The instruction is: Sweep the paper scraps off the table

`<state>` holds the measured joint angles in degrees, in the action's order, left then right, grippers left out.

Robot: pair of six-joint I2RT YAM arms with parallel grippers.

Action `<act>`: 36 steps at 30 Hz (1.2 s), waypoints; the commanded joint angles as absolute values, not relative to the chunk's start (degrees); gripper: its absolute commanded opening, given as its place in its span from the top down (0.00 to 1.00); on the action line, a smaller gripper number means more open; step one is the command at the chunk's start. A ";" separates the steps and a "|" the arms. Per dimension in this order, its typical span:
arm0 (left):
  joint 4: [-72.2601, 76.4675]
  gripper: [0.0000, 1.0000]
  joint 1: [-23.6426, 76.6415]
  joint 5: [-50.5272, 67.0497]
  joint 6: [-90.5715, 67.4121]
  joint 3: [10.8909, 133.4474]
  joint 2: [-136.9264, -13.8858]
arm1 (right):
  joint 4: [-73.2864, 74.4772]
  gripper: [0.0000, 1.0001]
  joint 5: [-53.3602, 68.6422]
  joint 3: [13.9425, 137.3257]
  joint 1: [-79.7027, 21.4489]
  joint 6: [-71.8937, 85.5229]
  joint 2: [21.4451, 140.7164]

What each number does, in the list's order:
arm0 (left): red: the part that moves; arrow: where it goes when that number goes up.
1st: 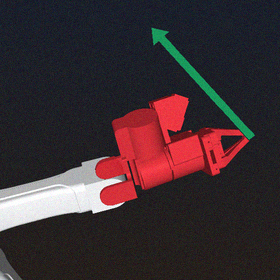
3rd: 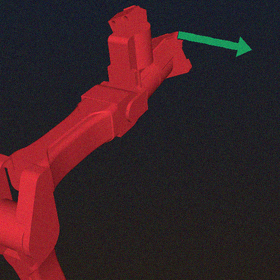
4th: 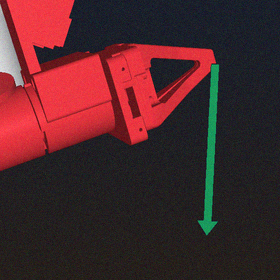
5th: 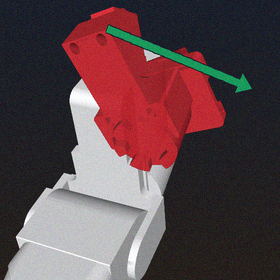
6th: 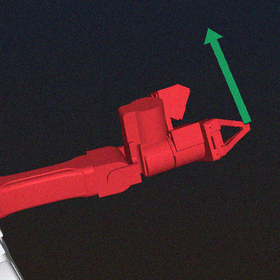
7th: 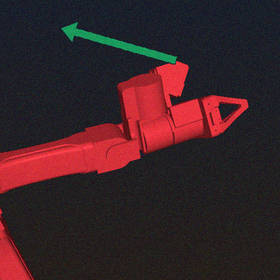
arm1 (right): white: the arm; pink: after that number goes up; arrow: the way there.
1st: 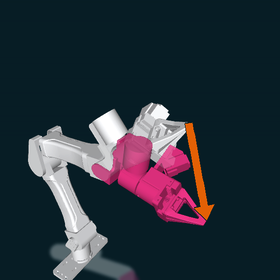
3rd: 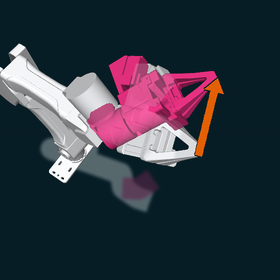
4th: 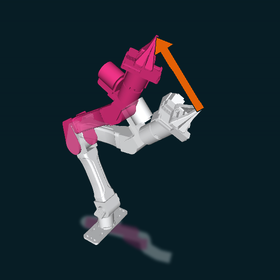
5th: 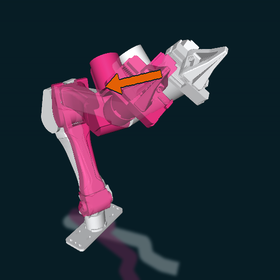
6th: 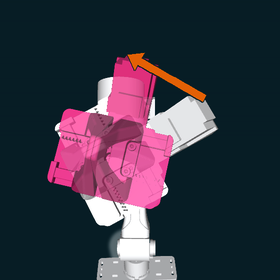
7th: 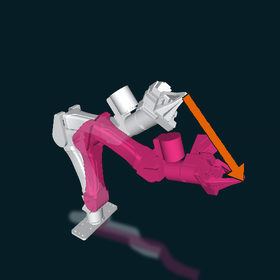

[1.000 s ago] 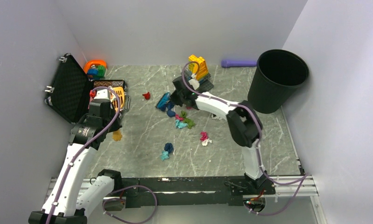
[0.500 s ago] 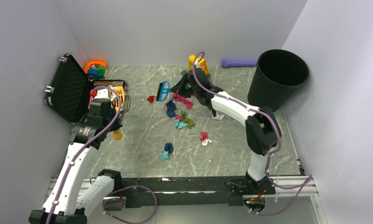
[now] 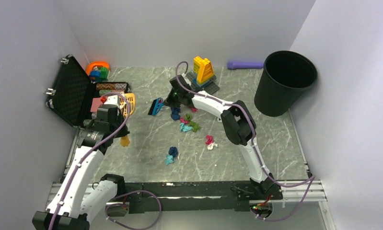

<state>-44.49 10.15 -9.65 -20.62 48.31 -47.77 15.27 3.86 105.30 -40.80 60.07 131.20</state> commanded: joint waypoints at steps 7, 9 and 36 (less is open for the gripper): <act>-41.86 1.00 9.84 -7.17 -19.86 49.04 -50.23 | 47.07 1.00 -28.40 100.00 -38.63 65.75 111.98; -41.75 1.00 9.86 -6.85 -19.86 48.98 -50.44 | 47.39 1.00 -29.33 98.93 -38.56 61.09 108.76; -42.45 1.00 9.90 -9.28 -20.59 48.94 -49.83 | 38.03 1.00 21.44 86.26 -62.02 14.97 100.49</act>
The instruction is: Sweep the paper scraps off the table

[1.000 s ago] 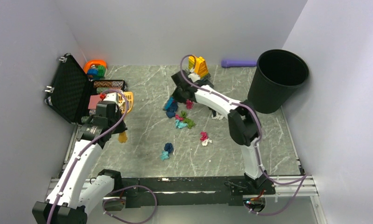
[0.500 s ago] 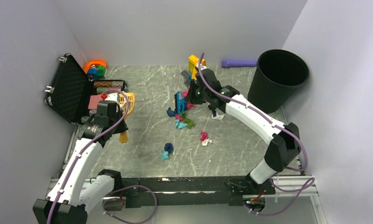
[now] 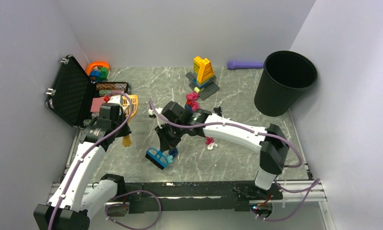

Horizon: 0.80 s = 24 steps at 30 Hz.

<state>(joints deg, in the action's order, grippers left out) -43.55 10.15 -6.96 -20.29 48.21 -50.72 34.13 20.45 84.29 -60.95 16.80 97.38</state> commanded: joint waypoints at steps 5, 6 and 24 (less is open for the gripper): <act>-42.36 1.00 9.89 -9.29 -20.64 48.87 -50.20 | 47.10 1.00 6.78 91.19 -62.87 16.73 106.09; -42.36 1.00 9.85 -9.16 -20.65 48.87 -50.38 | 50.05 1.00 1.92 92.53 -62.85 17.54 107.13; -41.63 1.00 9.91 -4.97 -20.02 48.44 -53.16 | 59.41 1.00 -31.49 95.57 -59.10 23.77 97.82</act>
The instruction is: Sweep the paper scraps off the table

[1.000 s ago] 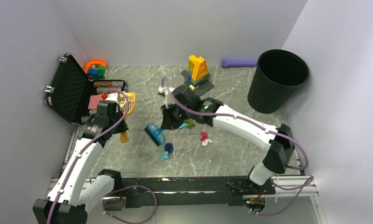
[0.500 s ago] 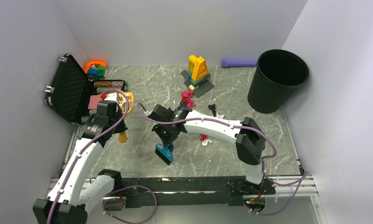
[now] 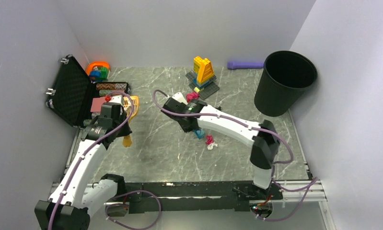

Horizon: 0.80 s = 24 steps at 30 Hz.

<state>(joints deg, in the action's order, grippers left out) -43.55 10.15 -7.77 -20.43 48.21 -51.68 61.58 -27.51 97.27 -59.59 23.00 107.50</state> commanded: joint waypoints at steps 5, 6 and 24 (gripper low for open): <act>-40.56 1.00 10.06 4.82 -16.51 48.27 -56.91 | 53.29 1.00 -33.89 88.35 -57.84 26.75 90.04; -40.41 1.00 10.51 7.26 -15.71 48.34 -57.83 | 52.61 1.00 -34.57 87.17 -57.59 27.71 88.73; -46.00 1.00 34.91 0.20 -18.94 51.57 -69.85 | 40.23 1.00 -15.10 72.08 -41.92 27.86 74.41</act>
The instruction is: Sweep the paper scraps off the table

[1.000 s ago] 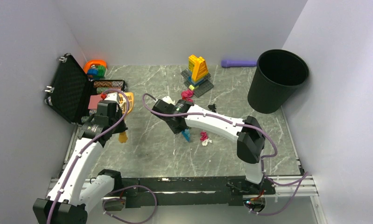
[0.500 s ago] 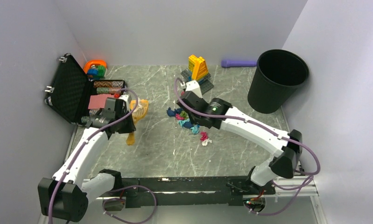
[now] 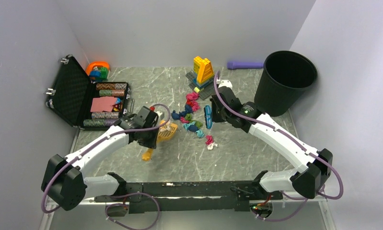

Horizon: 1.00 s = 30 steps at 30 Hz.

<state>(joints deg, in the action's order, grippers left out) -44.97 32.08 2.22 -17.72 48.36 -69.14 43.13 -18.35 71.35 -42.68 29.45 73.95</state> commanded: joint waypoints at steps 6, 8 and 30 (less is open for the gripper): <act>-52.42 1.00 39.81 -3.62 -17.63 55.34 -74.20 | 45.65 1.00 -22.24 75.20 -41.02 28.44 78.79; -54.37 1.00 41.10 -3.81 -17.37 56.43 -75.17 | 49.11 1.00 -27.18 76.57 -40.74 31.09 79.85; -52.49 1.00 45.75 3.37 -16.18 55.68 -73.21 | 52.79 1.00 -41.69 92.95 -29.79 19.64 109.15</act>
